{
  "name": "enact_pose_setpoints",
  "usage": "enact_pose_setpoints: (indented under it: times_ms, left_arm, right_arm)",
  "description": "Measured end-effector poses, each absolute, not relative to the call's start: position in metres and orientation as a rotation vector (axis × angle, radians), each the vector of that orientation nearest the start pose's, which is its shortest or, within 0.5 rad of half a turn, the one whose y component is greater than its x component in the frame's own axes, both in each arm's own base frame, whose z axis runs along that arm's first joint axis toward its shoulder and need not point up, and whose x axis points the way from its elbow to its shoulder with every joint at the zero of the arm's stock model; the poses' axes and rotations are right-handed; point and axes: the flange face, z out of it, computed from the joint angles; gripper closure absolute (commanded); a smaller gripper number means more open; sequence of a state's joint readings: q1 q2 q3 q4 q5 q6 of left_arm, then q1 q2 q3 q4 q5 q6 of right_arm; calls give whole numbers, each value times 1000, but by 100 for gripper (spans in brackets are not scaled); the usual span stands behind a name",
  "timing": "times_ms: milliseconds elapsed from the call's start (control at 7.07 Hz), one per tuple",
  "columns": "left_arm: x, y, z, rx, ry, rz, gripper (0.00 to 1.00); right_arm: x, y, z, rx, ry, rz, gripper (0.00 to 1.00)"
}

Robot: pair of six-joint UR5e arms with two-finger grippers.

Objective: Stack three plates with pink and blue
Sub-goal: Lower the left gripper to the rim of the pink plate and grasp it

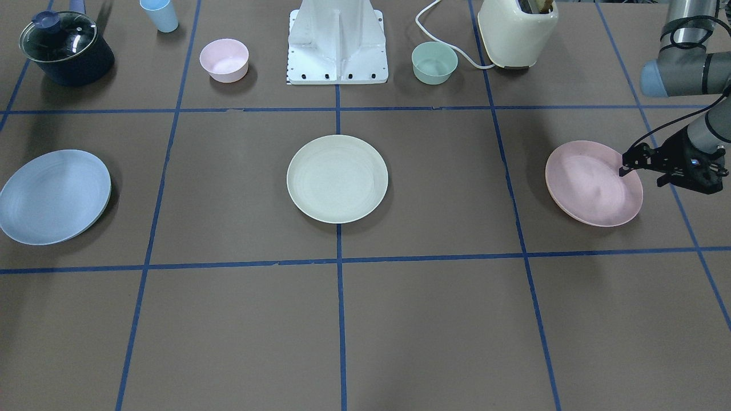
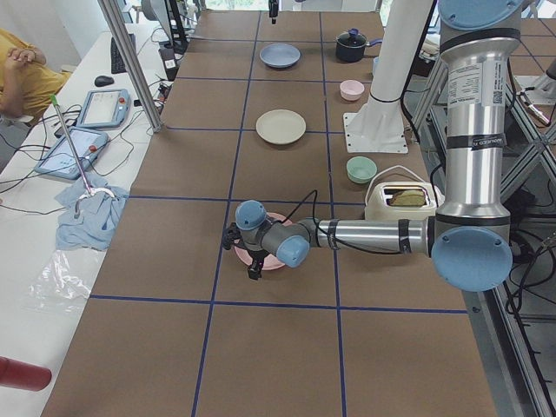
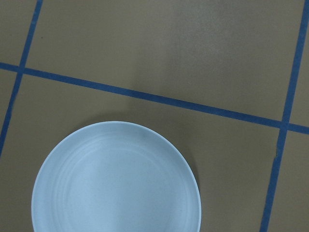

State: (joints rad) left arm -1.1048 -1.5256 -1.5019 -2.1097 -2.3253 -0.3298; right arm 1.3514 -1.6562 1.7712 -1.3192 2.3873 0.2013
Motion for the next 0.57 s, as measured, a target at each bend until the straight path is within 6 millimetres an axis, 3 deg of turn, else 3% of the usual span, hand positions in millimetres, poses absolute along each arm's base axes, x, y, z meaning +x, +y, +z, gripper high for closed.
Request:
enact_pose_setpoints:
  times_ms: [141,424,566]
  left_arm:
    - [167,-477,659,78,843,282,10]
    - [173,-487,663,68,845,278,29]
    - [174,-488,664,61,851,278,34]
  right_arm:
    - [-43,-472,568,171,-862,-167,0]
    - [-43,-472,566,175,-862,-169,0]
    - [-43,-472,565,178,-861,-170,0]
